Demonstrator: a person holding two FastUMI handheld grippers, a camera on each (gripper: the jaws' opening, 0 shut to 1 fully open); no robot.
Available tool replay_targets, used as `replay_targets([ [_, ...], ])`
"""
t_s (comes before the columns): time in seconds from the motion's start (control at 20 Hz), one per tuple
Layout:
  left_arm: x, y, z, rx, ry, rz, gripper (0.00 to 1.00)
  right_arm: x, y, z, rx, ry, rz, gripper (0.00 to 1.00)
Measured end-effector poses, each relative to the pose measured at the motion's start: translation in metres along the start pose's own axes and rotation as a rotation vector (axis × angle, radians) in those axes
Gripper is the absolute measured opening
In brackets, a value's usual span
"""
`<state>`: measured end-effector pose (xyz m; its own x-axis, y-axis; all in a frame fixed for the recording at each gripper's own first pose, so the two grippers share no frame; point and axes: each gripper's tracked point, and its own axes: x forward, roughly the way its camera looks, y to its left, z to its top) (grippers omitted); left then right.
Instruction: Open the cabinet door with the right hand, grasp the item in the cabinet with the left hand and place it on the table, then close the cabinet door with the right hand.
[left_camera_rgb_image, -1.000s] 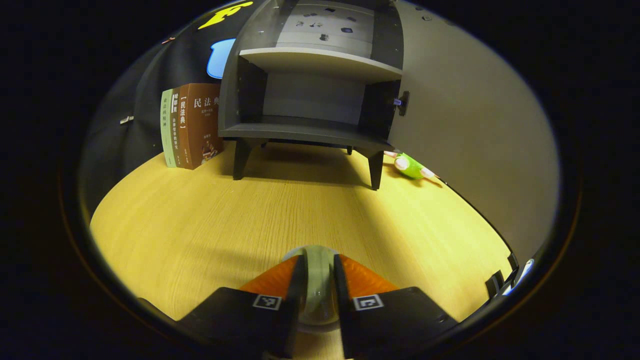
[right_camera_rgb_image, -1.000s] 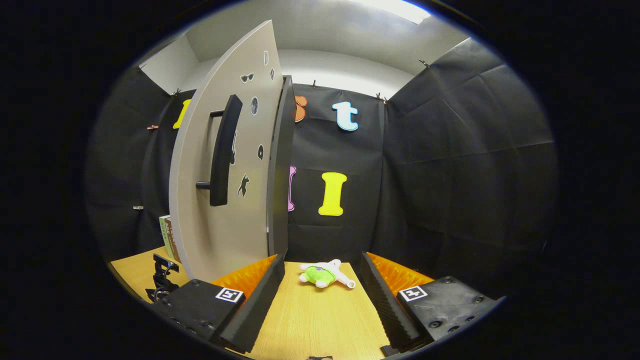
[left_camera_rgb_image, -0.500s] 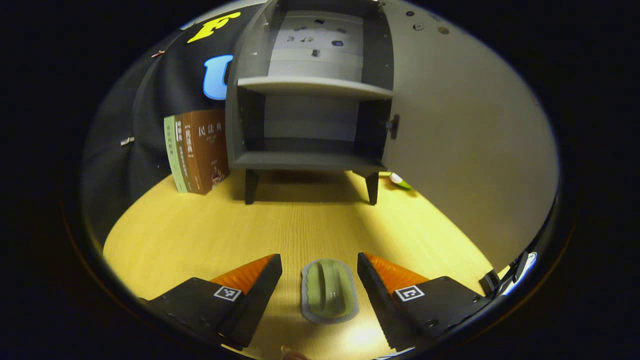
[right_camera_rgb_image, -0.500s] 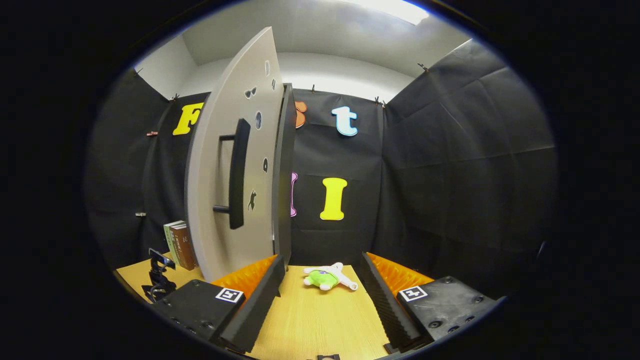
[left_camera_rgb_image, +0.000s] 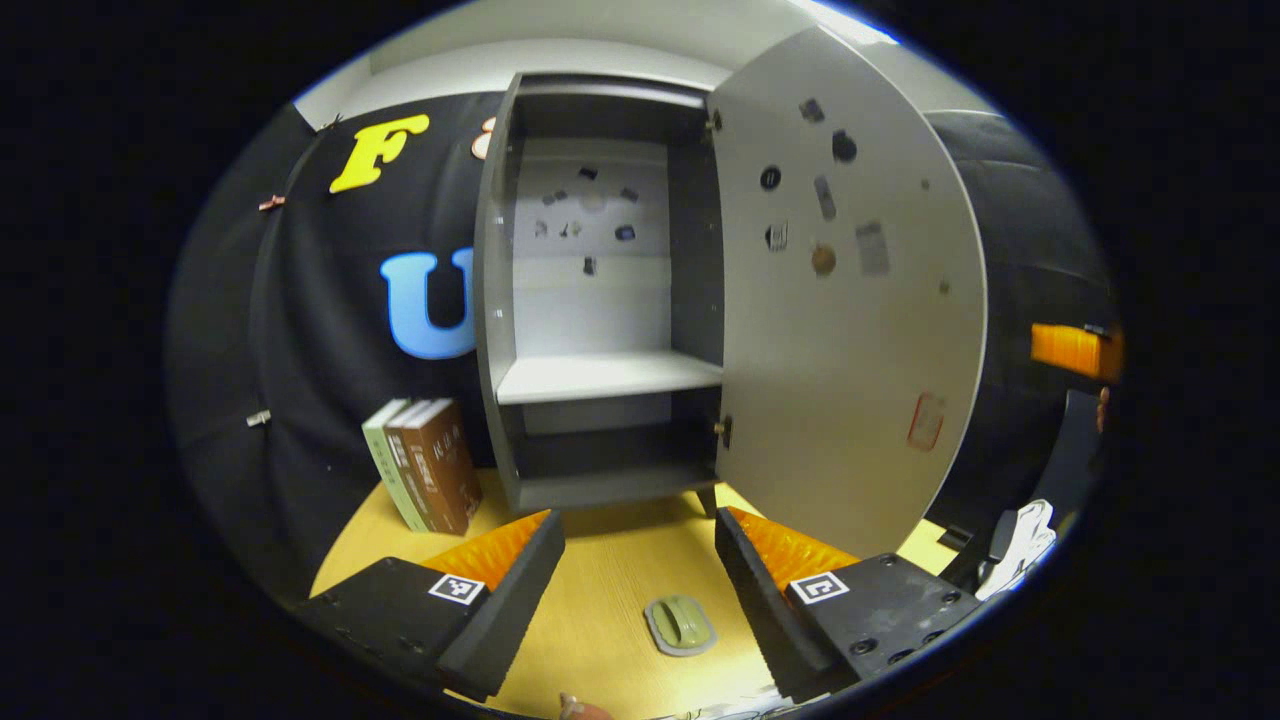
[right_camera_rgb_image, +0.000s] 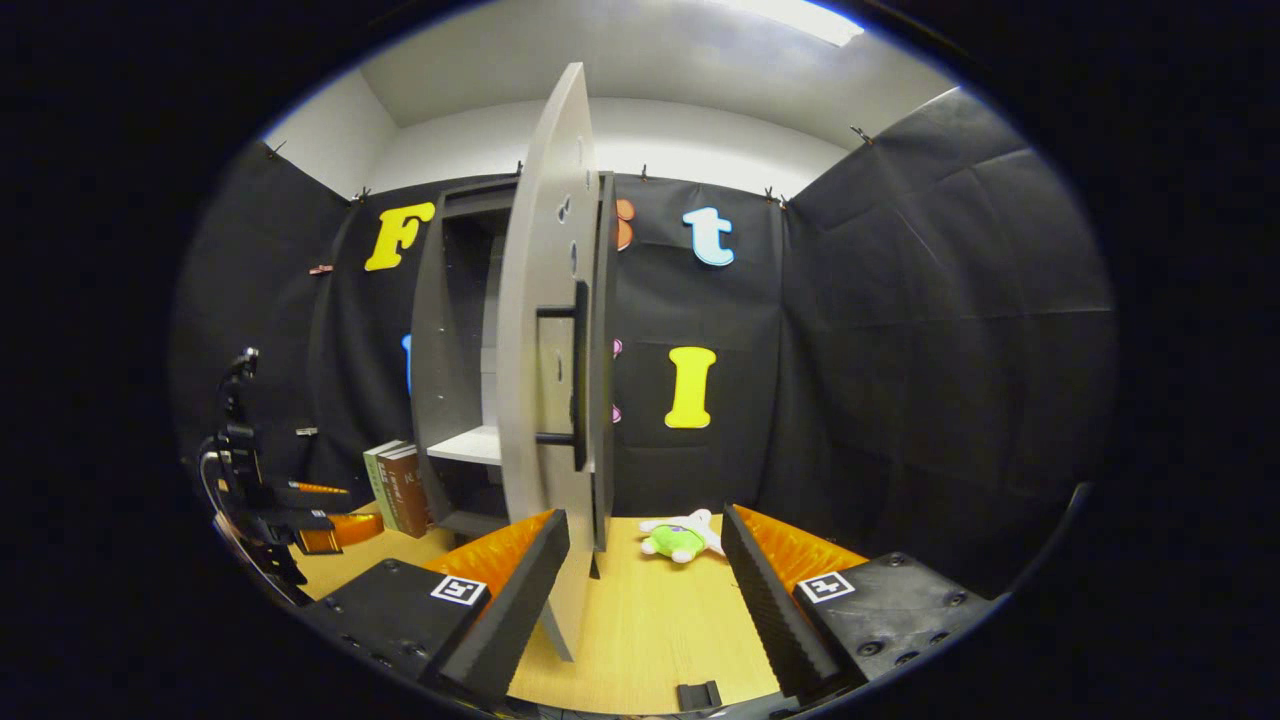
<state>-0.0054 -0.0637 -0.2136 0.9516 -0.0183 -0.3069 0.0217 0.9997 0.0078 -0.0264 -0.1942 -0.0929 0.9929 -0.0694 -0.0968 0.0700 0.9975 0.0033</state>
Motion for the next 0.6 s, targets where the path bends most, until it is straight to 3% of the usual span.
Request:
replay_targets([
  [0.25,-0.021,0.013,0.065,0.025,-0.082,0.021,0.93,0.015,0.009,0.015,-0.009,-0.017,0.05,0.97],
  [0.6,-0.02,0.005,0.113,-0.017,-0.146,0.071,0.93,0.059,0.01,0.033,0.037,-0.072,0.201,0.97],
])
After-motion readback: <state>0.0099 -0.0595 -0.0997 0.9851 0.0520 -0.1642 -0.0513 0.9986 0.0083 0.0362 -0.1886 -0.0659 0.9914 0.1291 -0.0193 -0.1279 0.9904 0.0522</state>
